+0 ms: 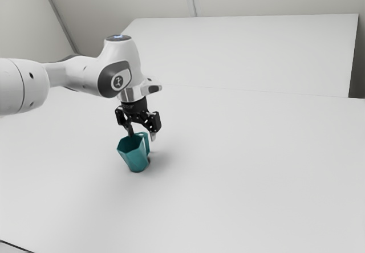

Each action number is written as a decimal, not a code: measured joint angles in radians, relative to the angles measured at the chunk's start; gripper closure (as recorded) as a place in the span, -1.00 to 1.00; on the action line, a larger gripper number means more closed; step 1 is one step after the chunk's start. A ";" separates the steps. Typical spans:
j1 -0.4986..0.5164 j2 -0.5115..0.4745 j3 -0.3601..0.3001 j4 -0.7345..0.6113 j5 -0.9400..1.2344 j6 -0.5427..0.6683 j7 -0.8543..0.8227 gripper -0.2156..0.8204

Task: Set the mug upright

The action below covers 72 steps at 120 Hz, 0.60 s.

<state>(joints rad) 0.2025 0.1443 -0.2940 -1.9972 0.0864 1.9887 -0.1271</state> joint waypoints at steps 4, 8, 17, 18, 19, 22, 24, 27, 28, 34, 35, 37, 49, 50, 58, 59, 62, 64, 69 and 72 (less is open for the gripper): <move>-0.002 0.000 0.000 0.006 0.000 -0.014 -0.002 -0.40; -0.004 -0.001 0.000 0.013 -0.001 -0.027 -0.003 -0.40; -0.005 -0.005 0.002 0.023 -0.002 -0.048 -0.006 -0.43; -0.005 -0.007 0.003 0.025 -0.003 -0.050 -0.006 -0.44; -0.005 -0.010 0.003 0.028 -0.003 -0.052 -0.005 -0.44; -0.005 -0.021 0.005 0.041 -0.005 -0.057 -0.002 -0.46; -0.005 -0.029 0.007 0.052 -0.007 -0.060 0.002 -0.47; -0.007 -0.040 0.013 0.073 -0.011 -0.064 0.010 -0.48; -0.009 -0.043 0.017 0.081 -0.013 -0.065 0.014 -0.49; -0.046 -0.057 0.071 0.137 -0.033 -0.073 0.040 -0.51; -0.055 -0.058 0.083 0.147 -0.036 -0.075 0.045 -0.51; -0.070 -0.060 0.105 0.167 -0.043 -0.079 0.055 -0.51; -0.091 -0.068 0.160 0.287 -0.072 -0.127 0.115 -0.54; -0.091 -0.069 0.161 0.296 -0.073 -0.132 0.119 -0.54; -0.095 -0.078 0.172 0.351 -0.078 -0.165 0.157 -0.55; -0.097 -0.080 0.174 0.355 -0.079 -0.169 0.162 -0.55; -0.104 -0.084 0.183 0.364 -0.080 -0.178 0.175 -0.56; -0.108 -0.087 0.189 0.369 -0.081 -0.184 0.183 -0.56; -0.112 -0.097 0.197 0.376 -0.081 -0.198 0.204 -0.56; -0.112 -0.103 0.200 0.378 -0.082 -0.205 0.216 -0.57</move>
<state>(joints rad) 0.0907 0.0416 -0.0938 -1.6193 0.0046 1.7836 0.0887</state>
